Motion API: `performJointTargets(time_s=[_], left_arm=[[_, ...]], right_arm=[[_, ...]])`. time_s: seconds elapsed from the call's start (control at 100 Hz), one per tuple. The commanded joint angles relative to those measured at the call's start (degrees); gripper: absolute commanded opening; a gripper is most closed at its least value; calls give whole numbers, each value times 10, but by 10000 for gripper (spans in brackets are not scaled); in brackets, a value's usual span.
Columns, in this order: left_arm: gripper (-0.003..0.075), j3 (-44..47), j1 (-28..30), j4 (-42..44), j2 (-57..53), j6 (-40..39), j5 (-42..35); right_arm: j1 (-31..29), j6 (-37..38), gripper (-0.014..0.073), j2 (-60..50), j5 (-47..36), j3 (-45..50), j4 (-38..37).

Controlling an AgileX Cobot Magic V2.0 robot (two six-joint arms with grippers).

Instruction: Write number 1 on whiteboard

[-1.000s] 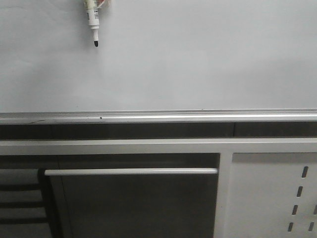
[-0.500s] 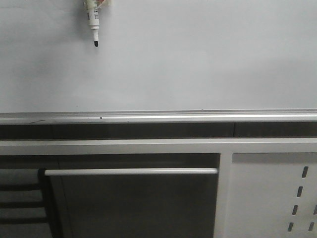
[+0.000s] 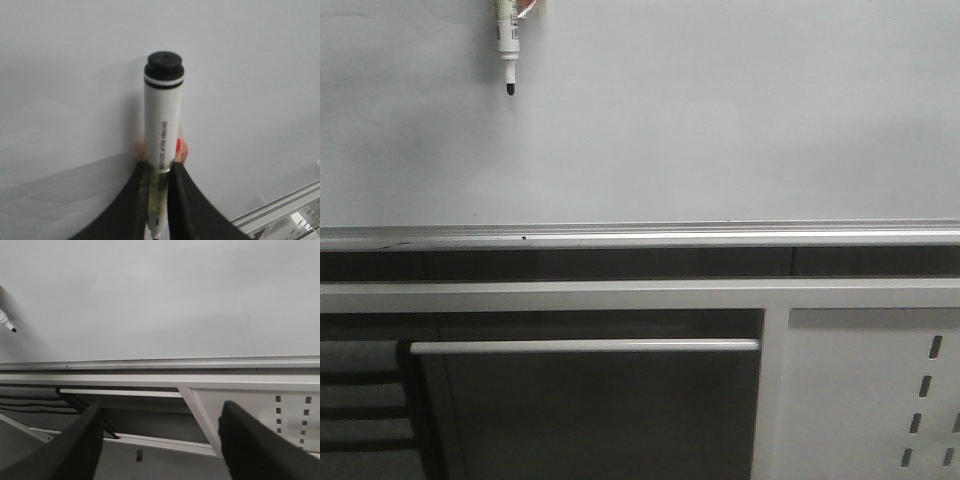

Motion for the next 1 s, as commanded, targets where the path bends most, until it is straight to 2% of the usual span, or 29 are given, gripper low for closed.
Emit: performJointTargets(time_s=[0.0, 0.29, 0.41, 0.49, 0.76, 0.99], left_arm=[[-20, -20, -4, 15, -10, 0, 4], [-13, -20, -4, 15, -10, 0, 6], [60, -20, -4, 15, -10, 0, 9], [139, -20, -4, 15, -10, 0, 10], [258, -20, -4, 15, -10, 0, 12], [262, -20, -4, 15, 12, 0, 12]], right_arm=[[0, -4, 449, 8, -30, -21, 15], [0, -4, 449, 8, -24, -21, 15], [0, -4, 449, 8, -24, -21, 15], [0, -4, 449, 8, -24, -21, 15], [0, -4, 449, 8, -24, -21, 15], [0, -4, 449, 8, -24, -21, 15]])
